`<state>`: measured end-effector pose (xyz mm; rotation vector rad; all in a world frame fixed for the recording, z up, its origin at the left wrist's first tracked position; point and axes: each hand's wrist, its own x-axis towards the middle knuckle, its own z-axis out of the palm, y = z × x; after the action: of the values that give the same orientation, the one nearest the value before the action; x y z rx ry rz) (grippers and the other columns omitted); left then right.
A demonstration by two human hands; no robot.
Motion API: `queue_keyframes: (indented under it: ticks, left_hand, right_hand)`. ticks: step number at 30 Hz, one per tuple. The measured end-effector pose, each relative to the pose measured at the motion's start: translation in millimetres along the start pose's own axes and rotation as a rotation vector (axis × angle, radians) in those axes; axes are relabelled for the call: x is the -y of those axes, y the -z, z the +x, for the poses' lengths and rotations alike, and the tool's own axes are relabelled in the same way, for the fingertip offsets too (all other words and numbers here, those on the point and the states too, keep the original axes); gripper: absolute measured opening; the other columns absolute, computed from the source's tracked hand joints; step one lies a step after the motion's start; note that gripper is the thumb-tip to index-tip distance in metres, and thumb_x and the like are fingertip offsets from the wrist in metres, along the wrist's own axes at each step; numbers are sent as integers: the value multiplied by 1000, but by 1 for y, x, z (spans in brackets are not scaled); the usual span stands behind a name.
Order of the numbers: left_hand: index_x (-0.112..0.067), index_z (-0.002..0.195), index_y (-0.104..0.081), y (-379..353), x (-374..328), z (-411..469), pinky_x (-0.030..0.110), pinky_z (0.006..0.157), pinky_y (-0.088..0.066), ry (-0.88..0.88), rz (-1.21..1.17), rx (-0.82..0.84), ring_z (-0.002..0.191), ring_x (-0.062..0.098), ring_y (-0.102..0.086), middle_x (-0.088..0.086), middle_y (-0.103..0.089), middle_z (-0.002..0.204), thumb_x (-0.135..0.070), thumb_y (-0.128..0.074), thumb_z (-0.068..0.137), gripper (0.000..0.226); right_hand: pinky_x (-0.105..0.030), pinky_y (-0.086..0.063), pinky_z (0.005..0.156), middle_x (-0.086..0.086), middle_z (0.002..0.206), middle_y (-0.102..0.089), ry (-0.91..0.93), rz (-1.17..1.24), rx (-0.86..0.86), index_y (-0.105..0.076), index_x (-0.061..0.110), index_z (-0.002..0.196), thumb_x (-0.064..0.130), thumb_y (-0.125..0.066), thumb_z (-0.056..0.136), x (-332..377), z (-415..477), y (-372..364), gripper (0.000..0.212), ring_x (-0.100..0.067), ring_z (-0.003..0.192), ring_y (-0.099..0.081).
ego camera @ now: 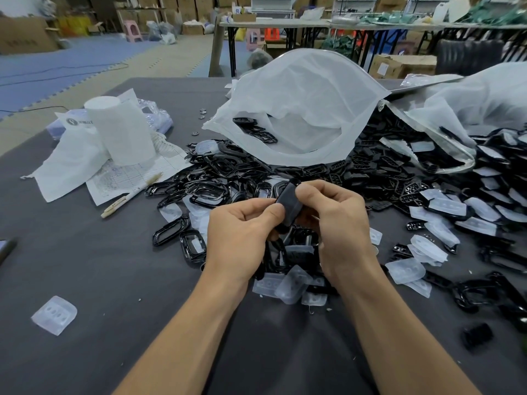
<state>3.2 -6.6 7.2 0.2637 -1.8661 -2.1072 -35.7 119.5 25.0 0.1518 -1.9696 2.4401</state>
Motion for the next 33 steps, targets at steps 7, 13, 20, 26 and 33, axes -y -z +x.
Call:
queue_keyframes:
  ticks: [7, 13, 20, 26, 33]
  left_hand:
    - [-20, 87, -84, -2, 2, 0, 25, 65, -58, 10, -40, -71, 73, 22, -78, 7, -80, 79, -17, -78, 89, 7]
    - [-33, 90, -83, 1, 3, 2, 35, 80, -62, -40, 76, -100, 81, 14, -79, -5, -81, 82, -45, -77, 69, 25]
    - [-36, 85, -83, 11, -3, 10, 19, 69, -56, -43, 68, -60, 77, 13, -78, -2, -81, 81, -28, -81, 68, 19]
    - [-32, 80, -83, 14, -2, 13, 21, 69, -57, -31, 56, -100, 73, 12, -76, 0, -80, 79, -26, -84, 66, 16]
    - [-17, 80, -83, 12, -4, 14, 19, 61, -54, 20, -12, -170, 63, 10, -67, 2, -78, 73, -9, -82, 80, 8]
  right_hand:
    - [-39, -58, 69, -15, 75, -72, 4, -105, 45, -76, 12, 73, 17, -74, 68, -5, 0, -1, 7, -21, 69, -64]
    - [-44, -51, 67, -18, 75, -72, 1, -225, 16, -77, 12, 75, 19, -74, 66, -9, 3, 0, 12, -22, 66, -61]
    - [-48, -57, 69, -2, 67, -75, -10, -414, 148, -78, 20, 72, 21, -71, 67, -9, 0, 1, 9, -18, 64, -66]
    - [-51, -59, 72, -8, 70, -75, -1, -425, 147, -77, 17, 73, 22, -70, 68, -9, -2, 1, 11, -36, 70, -70]
    - [-56, -63, 78, -3, 75, -78, 10, -372, 166, -80, 22, 80, 15, -71, 75, -6, -3, -1, 12, -30, 77, -76]
